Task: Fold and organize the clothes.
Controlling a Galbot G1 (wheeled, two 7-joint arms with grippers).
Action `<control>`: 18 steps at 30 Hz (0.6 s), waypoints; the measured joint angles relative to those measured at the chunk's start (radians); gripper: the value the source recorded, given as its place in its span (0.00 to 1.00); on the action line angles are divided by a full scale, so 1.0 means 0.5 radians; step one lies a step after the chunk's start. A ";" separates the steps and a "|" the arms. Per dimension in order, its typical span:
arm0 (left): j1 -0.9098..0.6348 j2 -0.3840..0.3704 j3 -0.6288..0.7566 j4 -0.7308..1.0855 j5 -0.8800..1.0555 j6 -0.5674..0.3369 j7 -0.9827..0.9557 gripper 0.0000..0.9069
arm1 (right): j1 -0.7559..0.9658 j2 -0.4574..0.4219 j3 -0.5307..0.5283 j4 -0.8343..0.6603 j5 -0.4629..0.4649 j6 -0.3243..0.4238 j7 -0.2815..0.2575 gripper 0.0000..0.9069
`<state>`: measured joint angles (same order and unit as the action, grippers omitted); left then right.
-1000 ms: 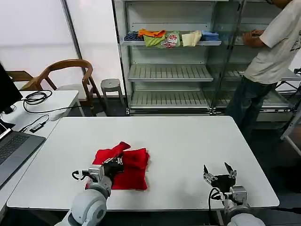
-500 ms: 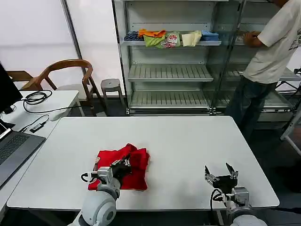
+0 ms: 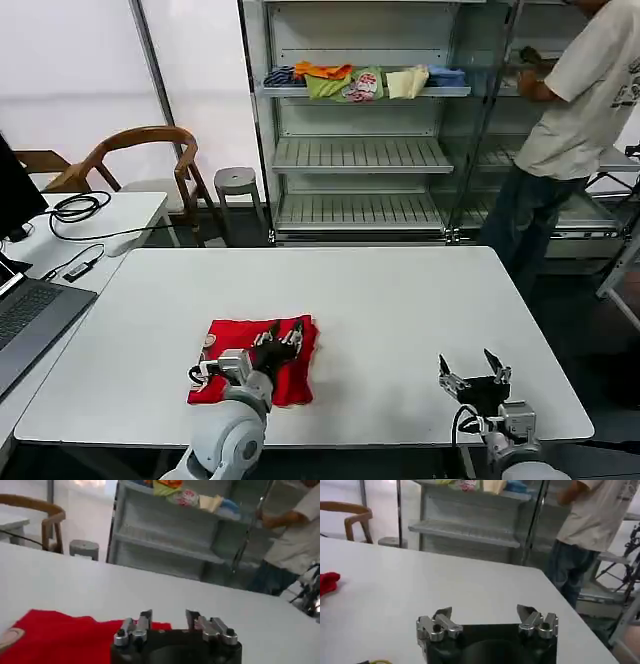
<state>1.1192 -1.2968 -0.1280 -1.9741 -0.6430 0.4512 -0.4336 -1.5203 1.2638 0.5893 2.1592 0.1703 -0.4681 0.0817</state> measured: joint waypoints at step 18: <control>0.137 0.192 -0.339 -0.168 0.118 -0.105 0.112 1.00 | 0.086 0.045 -0.052 -0.015 0.006 0.039 -0.014 1.00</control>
<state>1.1877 -1.2008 -0.2974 -2.0579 -0.5838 0.3987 -0.3775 -1.4773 1.2863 0.5631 2.1515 0.1734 -0.4488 0.0746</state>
